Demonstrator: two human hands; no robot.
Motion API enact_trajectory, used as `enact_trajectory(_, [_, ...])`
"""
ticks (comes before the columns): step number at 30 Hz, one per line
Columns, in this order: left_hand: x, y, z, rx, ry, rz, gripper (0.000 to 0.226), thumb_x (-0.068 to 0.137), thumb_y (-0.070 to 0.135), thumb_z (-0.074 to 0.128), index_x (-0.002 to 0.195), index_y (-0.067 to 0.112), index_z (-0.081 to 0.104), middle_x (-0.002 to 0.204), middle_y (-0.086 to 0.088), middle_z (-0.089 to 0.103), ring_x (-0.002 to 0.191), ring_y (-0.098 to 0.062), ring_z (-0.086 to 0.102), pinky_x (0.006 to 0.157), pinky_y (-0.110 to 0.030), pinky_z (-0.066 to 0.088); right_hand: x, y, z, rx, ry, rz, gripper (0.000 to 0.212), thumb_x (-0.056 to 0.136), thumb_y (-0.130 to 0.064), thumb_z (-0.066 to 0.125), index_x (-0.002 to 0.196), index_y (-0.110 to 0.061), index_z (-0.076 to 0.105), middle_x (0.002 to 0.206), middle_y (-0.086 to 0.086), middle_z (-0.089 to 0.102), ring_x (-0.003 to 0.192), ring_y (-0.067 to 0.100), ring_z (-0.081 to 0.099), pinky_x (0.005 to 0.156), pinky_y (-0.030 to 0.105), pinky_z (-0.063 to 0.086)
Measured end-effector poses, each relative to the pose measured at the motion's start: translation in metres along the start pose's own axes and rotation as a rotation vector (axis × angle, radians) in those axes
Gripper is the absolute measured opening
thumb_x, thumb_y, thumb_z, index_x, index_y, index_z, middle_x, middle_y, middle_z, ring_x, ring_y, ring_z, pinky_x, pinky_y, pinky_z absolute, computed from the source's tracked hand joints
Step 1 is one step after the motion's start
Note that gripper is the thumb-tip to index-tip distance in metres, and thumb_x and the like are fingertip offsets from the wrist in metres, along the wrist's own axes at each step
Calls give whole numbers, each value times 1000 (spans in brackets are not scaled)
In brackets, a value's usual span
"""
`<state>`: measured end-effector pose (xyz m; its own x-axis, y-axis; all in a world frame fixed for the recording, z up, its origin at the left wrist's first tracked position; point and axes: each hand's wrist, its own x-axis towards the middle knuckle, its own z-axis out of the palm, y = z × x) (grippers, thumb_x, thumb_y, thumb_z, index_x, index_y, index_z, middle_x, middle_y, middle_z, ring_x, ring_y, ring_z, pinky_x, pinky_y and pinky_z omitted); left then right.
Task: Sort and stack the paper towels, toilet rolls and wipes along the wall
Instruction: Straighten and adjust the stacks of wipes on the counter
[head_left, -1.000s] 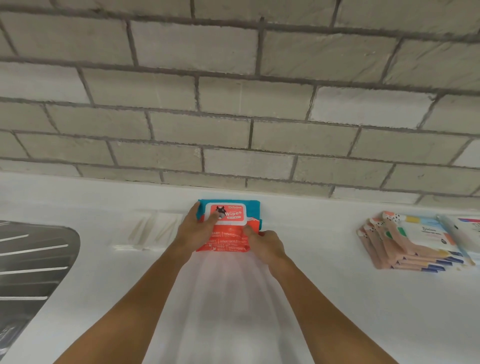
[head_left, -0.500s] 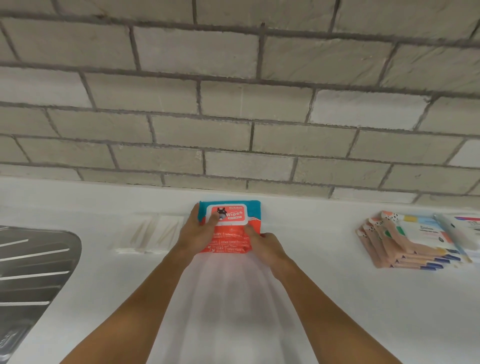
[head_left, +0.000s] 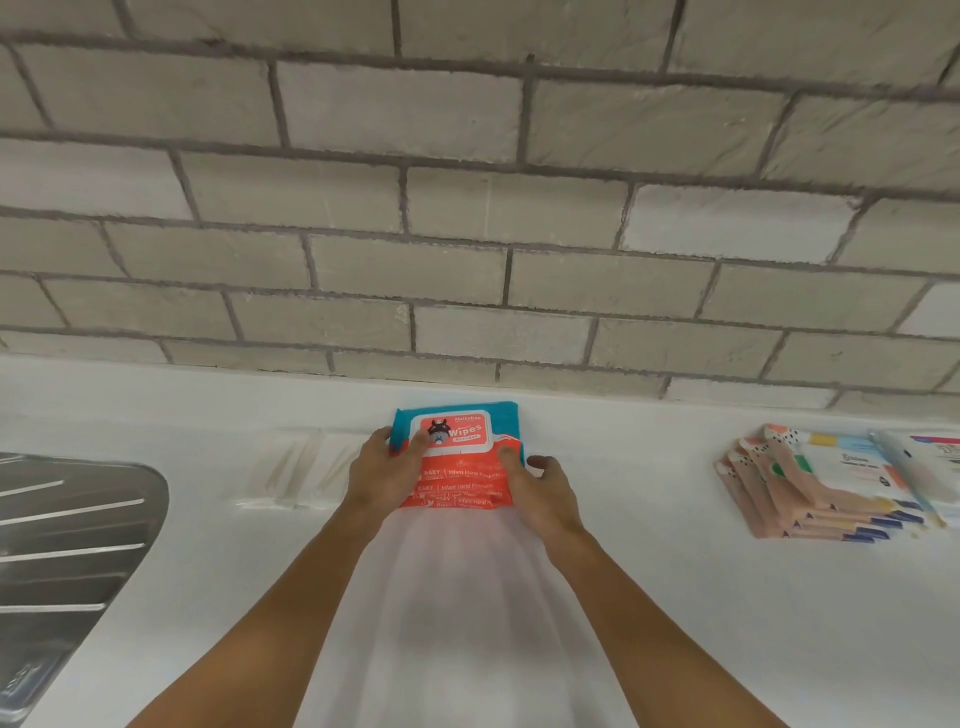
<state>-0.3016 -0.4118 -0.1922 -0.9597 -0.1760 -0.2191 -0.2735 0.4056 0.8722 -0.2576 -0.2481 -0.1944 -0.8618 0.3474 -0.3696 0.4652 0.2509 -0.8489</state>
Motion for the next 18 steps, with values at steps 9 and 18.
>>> enact_trajectory(9, [-1,19,7,128,-17,87,47,96,47,53,133,19,52,104,2,63,80,-16,65,67,-23,49,0,0,5,87,-2,-20,52,92,-56,50,132,-24,50,119,0,64,90,12,63,90,32,53])
enact_trajectory(18, [-5,15,5,56,14,2,64,95,53,50,148,20,37,132,-7,60,92,-19,65,76,-30,54,0,2,3,158,-26,-28,58,89,-57,54,135,-24,40,126,1,62,98,15,66,90,37,57])
